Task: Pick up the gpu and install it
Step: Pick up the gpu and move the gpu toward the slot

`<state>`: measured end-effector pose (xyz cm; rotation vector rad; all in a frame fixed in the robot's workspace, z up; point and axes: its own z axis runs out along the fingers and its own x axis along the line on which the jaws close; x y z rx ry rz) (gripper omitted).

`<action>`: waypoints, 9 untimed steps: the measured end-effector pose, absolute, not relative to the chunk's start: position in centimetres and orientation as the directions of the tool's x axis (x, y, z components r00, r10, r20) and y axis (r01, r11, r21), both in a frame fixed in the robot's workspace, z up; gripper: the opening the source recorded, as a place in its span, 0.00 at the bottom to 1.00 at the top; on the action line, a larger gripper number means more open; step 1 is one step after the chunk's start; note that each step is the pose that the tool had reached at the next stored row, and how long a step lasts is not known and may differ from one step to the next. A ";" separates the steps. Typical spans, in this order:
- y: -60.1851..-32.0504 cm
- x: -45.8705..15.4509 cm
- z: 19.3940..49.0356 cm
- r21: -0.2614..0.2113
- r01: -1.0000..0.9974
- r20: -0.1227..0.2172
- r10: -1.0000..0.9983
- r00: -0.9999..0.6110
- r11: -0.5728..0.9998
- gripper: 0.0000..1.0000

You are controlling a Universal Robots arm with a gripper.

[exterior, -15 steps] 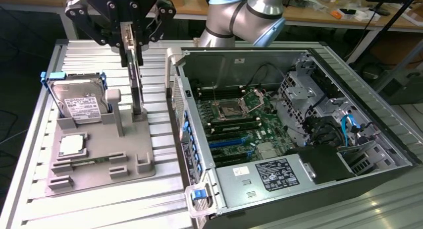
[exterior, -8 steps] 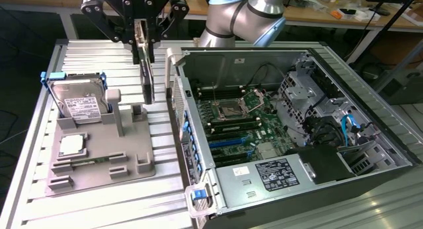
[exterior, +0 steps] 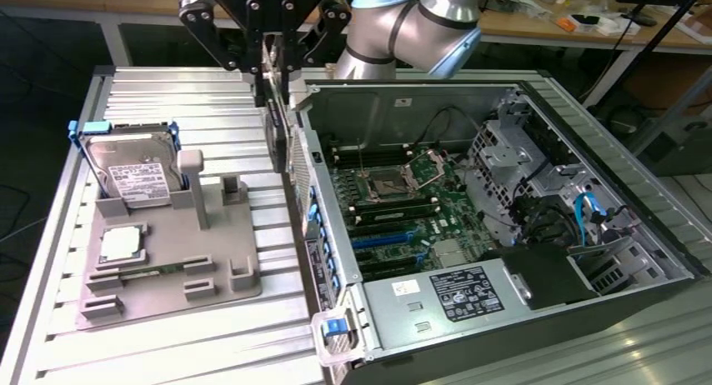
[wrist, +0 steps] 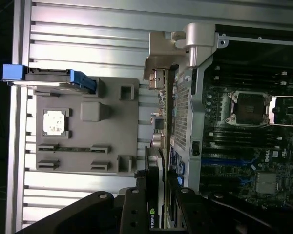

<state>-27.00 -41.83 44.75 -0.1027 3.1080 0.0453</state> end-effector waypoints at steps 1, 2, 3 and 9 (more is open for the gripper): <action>-41.8 -26.6 44.7 0.028 -0.066 -0.032 -0.066 -0.997 0.997 0.27; -41.8 -26.2 44.7 0.028 -0.066 -0.032 -0.066 -0.997 0.997 0.27; -41.8 -25.8 44.7 0.028 -0.066 -0.031 -0.066 -0.997 0.997 0.27; -41.9 -23.3 44.7 0.028 -0.066 -0.029 -0.066 -0.997 0.997 0.27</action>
